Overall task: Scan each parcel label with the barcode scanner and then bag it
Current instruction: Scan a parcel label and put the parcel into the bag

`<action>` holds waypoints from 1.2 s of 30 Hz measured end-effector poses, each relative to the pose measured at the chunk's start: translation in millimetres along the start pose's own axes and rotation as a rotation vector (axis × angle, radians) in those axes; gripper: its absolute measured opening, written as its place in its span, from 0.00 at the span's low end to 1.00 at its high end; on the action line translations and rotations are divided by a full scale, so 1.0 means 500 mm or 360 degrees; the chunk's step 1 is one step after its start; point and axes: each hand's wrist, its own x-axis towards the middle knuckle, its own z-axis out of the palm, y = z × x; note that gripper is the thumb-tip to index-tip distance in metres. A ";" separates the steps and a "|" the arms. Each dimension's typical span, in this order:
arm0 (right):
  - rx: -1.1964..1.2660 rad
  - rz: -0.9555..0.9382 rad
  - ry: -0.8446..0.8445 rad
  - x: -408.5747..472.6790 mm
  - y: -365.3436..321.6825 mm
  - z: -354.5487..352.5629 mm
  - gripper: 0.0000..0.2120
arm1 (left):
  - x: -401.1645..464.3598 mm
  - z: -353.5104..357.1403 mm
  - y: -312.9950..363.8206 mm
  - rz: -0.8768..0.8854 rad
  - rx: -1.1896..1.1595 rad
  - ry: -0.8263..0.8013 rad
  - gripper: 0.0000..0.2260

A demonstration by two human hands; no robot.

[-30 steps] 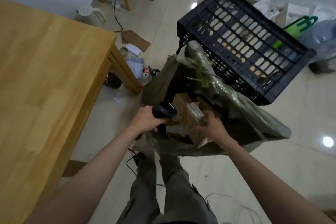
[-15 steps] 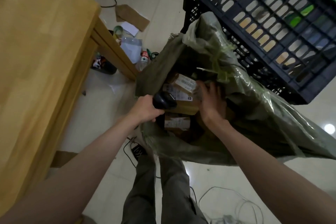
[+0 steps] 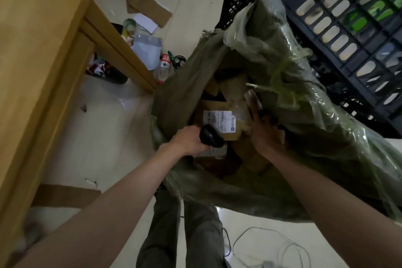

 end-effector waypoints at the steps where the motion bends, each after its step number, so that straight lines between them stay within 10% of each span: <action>1: 0.0060 0.0037 -0.0129 0.010 0.009 0.002 0.43 | 0.006 0.003 -0.003 -0.0017 -0.0001 -0.0048 0.08; 9: 0.0532 0.0154 0.0153 -0.124 -0.056 0.074 0.34 | -0.042 0.034 -0.054 0.0056 -0.0104 0.0088 0.13; 15: -0.0020 -0.0250 -0.1189 -0.279 -0.137 0.167 0.53 | -0.083 0.032 -0.128 -0.0035 0.0032 0.0048 0.14; 20: -0.0035 -0.0341 -0.0814 -0.355 -0.128 0.219 0.18 | -0.123 0.050 -0.170 0.0037 0.0274 -0.0094 0.15; 36: 0.0709 -0.0540 -0.0680 -0.591 -0.093 0.021 0.13 | -0.350 -0.034 -0.160 0.0268 0.0572 -0.0243 0.13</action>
